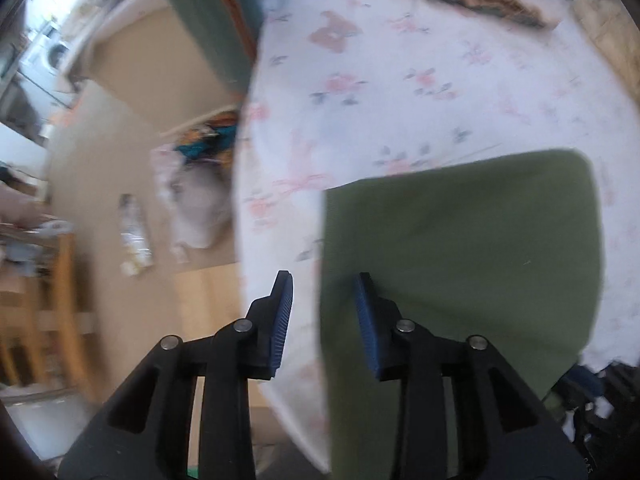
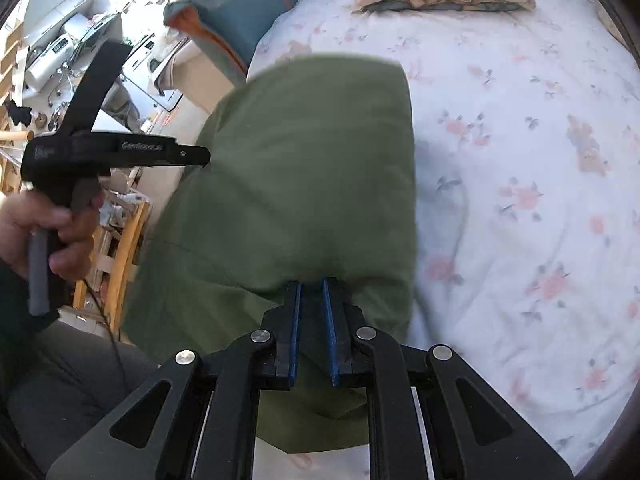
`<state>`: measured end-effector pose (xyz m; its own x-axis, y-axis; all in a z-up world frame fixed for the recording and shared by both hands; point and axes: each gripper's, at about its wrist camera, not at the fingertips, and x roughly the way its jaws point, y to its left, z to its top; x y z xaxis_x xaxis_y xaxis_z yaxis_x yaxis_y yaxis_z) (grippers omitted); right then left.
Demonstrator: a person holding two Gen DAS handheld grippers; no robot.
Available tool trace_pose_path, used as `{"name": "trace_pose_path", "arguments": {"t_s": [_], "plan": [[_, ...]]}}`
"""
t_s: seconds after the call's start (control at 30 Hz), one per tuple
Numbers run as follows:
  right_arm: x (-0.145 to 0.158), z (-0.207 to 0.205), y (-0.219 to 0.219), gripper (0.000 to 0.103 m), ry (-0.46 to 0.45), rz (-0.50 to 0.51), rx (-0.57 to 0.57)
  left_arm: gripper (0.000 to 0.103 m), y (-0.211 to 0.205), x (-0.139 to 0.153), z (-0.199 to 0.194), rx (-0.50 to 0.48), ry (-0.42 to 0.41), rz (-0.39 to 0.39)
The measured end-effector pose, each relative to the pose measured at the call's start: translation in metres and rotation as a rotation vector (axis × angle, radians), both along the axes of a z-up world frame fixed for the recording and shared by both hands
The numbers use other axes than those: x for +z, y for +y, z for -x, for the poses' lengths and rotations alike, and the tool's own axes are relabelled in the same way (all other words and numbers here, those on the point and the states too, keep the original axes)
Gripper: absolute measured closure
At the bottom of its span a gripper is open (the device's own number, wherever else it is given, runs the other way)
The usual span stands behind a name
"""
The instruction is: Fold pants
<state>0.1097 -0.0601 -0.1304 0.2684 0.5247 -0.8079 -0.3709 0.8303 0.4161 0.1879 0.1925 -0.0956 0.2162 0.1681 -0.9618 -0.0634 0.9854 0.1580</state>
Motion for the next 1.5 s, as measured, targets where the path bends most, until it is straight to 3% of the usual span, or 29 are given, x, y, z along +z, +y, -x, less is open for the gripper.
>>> {"name": "trace_pose_path", "arguments": {"t_s": [0.07,0.17,0.23,0.3,0.33,0.4,0.43,0.47,0.57,0.67,0.8,0.83,0.87,0.93,0.97,1.07,1.2,1.3,1.33,1.43,1.5], "plan": [[0.004,0.006,0.005,0.092,-0.035,0.038,0.01,0.073,-0.003,0.02,0.014,-0.011,-0.064,0.011],[0.004,0.002,-0.008,0.092,-0.014,-0.017,0.012,0.067,-0.018,0.045,0.039,-0.066,-0.144,0.175],[0.004,0.002,-0.031,0.09,0.042,-0.122,-0.015,0.067,-0.038,0.033,0.047,-0.135,-0.061,0.323],[0.008,0.007,-0.057,0.088,0.078,-0.23,-0.069,0.067,-0.055,0.012,0.049,-0.163,0.027,0.303],[0.008,0.01,-0.073,0.082,0.09,-0.272,-0.106,0.067,-0.061,0.0,0.049,-0.18,0.061,0.26],[-0.002,0.013,-0.099,0.046,0.139,-0.337,-0.204,0.067,-0.069,-0.016,0.045,-0.205,0.09,0.194],[-0.01,0.016,-0.11,0.023,0.169,-0.365,-0.258,0.067,-0.069,-0.018,0.043,-0.202,0.095,0.193],[-0.021,0.019,-0.118,0.019,0.206,-0.409,-0.298,0.067,-0.068,-0.018,0.042,-0.191,0.098,0.199],[-0.058,0.027,-0.117,0.019,0.358,-0.519,-0.343,0.067,-0.064,-0.016,0.038,-0.158,0.108,0.218],[-0.084,0.037,-0.087,0.019,0.442,-0.573,-0.305,0.067,-0.063,-0.016,0.038,-0.136,0.116,0.229],[-0.085,0.045,-0.058,0.018,0.408,-0.557,-0.292,0.067,-0.064,-0.018,0.039,-0.141,0.109,0.237],[-0.082,0.043,-0.057,0.024,0.398,-0.556,-0.303,0.067,-0.063,-0.018,0.039,-0.141,0.106,0.241],[-0.078,0.041,-0.057,0.043,0.384,-0.512,-0.32,0.067,-0.059,-0.018,0.038,-0.138,0.102,0.249],[-0.061,0.032,-0.056,0.058,0.353,-0.462,-0.282,0.063,-0.058,-0.015,0.039,-0.129,0.089,0.24],[-0.049,0.03,-0.06,0.065,0.322,-0.454,-0.267,0.056,-0.057,-0.014,0.04,-0.125,0.077,0.223],[-0.006,0.006,-0.088,0.074,0.214,-0.468,-0.24,0.053,-0.064,-0.002,0.042,-0.154,0.019,0.274],[0.02,-0.043,-0.15,0.077,0.115,-0.449,-0.302,0.052,-0.075,0.016,0.039,-0.201,-0.047,0.356],[0.005,-0.089,-0.201,0.078,0.135,-0.427,-0.338,0.047,-0.073,0.03,0.032,-0.179,-0.115,0.417],[-0.006,-0.102,-0.212,0.078,0.174,-0.414,-0.339,0.041,-0.072,0.033,0.028,-0.163,-0.137,0.429],[-0.03,-0.114,-0.233,0.074,0.222,-0.369,-0.381,0.022,-0.076,0.037,0.014,-0.112,-0.194,0.44],[-0.037,-0.109,-0.247,0.072,0.214,-0.372,-0.449,0.02,-0.079,0.031,0.002,-0.09,-0.197,0.433]]}}
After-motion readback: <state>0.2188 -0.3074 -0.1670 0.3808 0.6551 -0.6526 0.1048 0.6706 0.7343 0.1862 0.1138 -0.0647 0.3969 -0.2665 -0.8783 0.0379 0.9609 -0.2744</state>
